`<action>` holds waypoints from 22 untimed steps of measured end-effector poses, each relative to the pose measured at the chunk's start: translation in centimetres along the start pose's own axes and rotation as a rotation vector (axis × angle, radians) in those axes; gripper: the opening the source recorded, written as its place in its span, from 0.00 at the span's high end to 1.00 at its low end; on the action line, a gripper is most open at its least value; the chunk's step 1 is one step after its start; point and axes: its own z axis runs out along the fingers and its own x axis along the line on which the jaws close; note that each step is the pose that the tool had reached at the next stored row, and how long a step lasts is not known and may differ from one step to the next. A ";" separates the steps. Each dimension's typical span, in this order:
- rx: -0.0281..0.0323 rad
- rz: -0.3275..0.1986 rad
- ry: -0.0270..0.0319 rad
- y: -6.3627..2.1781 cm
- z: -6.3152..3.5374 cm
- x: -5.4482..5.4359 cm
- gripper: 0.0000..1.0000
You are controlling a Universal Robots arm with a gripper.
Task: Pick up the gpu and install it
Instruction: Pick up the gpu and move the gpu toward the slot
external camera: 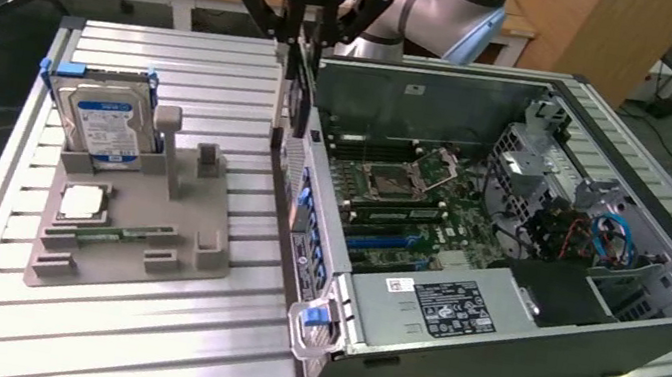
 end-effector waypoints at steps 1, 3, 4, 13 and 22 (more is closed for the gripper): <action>0.0001 0.000 0.0001 0.00 0.00 -0.2 0.75; 0.0001 0.000 0.0000 -0.01 0.01 -0.7 0.75; 0.0000 0.000 0.0000 -0.01 0.02 -0.9 0.75; 0.0000 0.000 -0.0001 -0.07 0.08 -4.2 0.75; 0.0001 0.000 0.0000 -0.11 0.13 -7.4 0.75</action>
